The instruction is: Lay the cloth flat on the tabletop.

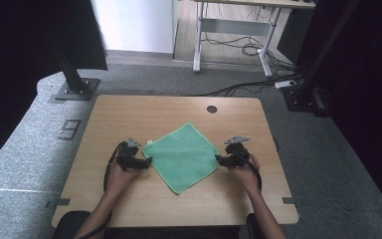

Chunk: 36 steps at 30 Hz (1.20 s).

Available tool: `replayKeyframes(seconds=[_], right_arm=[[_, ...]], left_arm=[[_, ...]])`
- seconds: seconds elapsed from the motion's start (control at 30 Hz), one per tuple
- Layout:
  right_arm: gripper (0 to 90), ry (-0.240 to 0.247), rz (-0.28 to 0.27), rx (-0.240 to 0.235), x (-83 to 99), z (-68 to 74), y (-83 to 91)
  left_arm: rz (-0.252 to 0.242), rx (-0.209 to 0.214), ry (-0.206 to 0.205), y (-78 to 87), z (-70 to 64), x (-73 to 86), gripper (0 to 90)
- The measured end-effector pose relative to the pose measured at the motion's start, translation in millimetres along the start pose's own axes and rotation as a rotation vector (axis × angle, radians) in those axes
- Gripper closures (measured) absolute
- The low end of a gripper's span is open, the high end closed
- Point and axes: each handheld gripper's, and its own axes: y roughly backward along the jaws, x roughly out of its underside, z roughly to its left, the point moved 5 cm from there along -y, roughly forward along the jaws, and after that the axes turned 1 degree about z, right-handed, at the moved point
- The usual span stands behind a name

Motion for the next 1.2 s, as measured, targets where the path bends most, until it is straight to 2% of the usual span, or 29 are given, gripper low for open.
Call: replayKeyframes(seconds=[0.07, 0.13, 0.3, 0.43, 0.5, 0.63, 0.67, 0.73, 0.77, 0.87, 0.93, 1.0, 1.13, 1.2], right_arm=[[34.8, -0.006, 0.004, 0.006, 3.4, -3.8, 0.9], [34.0, -0.031, 0.023, 0.009, 14.4, -12.6, 0.6], [33.4, -0.036, 0.043, 0.004, 24.0, -15.7, -3.0], [33.2, -0.031, 0.024, 0.004, 18.2, -15.3, 0.7], [33.0, -0.026, -0.002, 0.004, 9.7, -14.9, 4.5], [32.5, -0.016, -0.008, 0.008, 1.9, -16.1, 2.4], [32.5, -0.016, -0.008, 0.009, 0.4, -16.7, 0.8], [32.3, -0.015, -0.001, 0.011, -1.3, -18.6, -3.5], [32.3, -0.015, -0.001, 0.011, -1.3, -18.6, -3.5], [32.0, -0.023, 0.025, 0.017, 1.2, -24.3, -15.2], [31.7, -0.027, 0.033, 0.017, 2.6, -25.6, -18.0], [31.1, -0.029, 0.042, 0.012, 5.9, -27.3, -22.8], [28.9, -0.053, 0.035, -0.014, 11.5, -28.1, -23.6], [28.8, -0.045, 0.036, -0.018, 13.7, -26.7, -21.4]], left_arm=[[0.000, 0.000, 0.000, 0.0, 0.0, 0.0, 11.7], [0.000, 0.000, 0.000, 0.0, 0.0, 0.0, 11.8], [0.000, 0.000, 0.000, 0.0, 0.0, 0.0, 11.8], [0.000, 0.004, 0.000, 0.6, -0.1, -0.2, 13.2], [-0.021, 0.006, 0.003, 5.8, -3.7, -4.4, 14.3], [-0.048, 0.030, -0.009, 12.8, -14.0, -9.3, 13.0], [-0.039, 0.045, -0.018, 13.9, -22.8, -9.4, 11.9], [-0.019, 0.057, -0.035, 13.1, -31.9, -7.5, 11.1], [-0.019, 0.057, -0.035, 13.1, -31.9, -7.5, 11.1], [0.028, 0.058, -0.051, 9.3, -46.4, -2.6, 11.1], [0.037, 0.052, -0.052, 8.1, -48.7, -1.7, 10.8], [0.062, 0.025, -0.063, 4.7, -51.3, 0.7, 9.0], [0.072, 0.020, -0.041, 2.6, -49.5, 1.3, 6.7], [0.075, 0.009, -0.038, 1.9, -47.6, 0.1, 6.4]])
